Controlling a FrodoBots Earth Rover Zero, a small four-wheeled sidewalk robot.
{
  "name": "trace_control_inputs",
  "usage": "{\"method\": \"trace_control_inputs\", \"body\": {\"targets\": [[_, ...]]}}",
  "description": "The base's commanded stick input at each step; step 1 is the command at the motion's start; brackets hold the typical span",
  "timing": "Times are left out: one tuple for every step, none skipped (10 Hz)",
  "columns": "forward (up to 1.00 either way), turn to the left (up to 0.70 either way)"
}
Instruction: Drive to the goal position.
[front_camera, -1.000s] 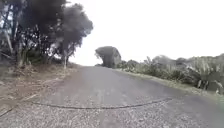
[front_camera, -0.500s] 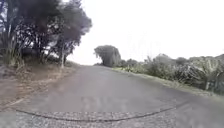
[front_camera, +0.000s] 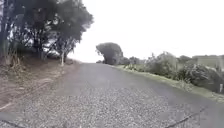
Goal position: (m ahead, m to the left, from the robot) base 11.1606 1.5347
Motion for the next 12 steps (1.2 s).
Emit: {"method": "trace_control_inputs", "body": {"targets": [[0.7, 0.0], [0.7, 0.0], [0.7, 0.0], [0.7, 0.0], [0.7, 0.0], [0.7, 0.0], [0.7, 0.0], [0.7, 0.01], [0.7, 0.06], [0.7, 0.21], [0.7, 0.35], [0.7, 0.35]]}}
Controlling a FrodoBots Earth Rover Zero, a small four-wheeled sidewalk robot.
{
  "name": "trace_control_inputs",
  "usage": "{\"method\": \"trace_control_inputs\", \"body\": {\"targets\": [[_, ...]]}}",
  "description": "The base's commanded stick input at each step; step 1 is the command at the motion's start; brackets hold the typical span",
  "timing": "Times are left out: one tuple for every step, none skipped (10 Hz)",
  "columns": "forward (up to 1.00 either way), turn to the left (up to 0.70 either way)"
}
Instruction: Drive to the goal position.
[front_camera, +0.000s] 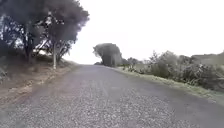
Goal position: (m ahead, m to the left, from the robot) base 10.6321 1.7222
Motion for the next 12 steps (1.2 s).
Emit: {"method": "trace_control_inputs", "body": {"targets": [[0.7, 0.27], [0.7, 0.14], [0.7, 0.05], [0.7, 0.03], [0.7, 0.03], [0.7, 0.03], [0.7, 0.03], [0.7, 0.03], [0.7, 0.03], [0.7, 0.03], [0.7, 0.03], [0.7, 0.16]]}}
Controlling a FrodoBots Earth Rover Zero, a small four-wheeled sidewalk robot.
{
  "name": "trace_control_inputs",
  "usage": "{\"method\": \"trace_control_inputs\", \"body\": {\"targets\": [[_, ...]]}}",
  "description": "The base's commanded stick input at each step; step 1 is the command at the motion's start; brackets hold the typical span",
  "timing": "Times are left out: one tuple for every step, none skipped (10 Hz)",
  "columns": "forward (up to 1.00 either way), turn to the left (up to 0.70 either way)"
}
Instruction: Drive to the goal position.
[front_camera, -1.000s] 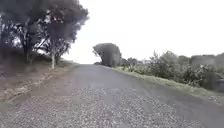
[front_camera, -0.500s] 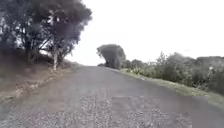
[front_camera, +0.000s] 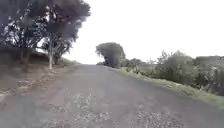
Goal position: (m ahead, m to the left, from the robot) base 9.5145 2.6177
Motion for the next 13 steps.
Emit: {"method": "trace_control_inputs", "body": {"targets": [[0.7, 0.34], [0.7, 0.15], [0.7, 0.05], [0.7, 0.03], [0.7, 0.03], [0.7, 0.03], [0.7, 0.03], [0.7, 0.04], [0.7, 0.1], [0.7, 0.2], [0.7, 0.3], [0.7, 0.35], [0.7, 0.35]]}}
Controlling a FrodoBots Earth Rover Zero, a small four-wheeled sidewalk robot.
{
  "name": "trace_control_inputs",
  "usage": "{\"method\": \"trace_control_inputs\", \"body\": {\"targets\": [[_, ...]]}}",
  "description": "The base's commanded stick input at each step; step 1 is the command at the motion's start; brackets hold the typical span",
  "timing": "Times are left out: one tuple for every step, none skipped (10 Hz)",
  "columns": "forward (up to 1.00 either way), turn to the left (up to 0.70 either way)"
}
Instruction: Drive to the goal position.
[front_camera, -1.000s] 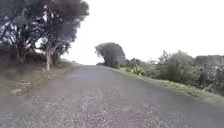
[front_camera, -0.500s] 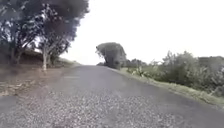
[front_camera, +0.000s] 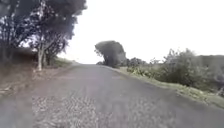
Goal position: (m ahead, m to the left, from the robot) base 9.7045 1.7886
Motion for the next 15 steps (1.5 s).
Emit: {"method": "trace_control_inputs", "body": {"targets": [[0.7, 0.35], [0.7, 0.35], [0.7, 0.35], [0.7, 0.35], [0.7, 0.35], [0.7, 0.35], [0.7, 0.35], [0.7, 0.35], [0.7, 0.04], [0.7, 0.02], [0.7, 0.01], [0.7, 0.02], [0.7, 0.02], [0.7, 0.02], [0.7, 0.02]]}}
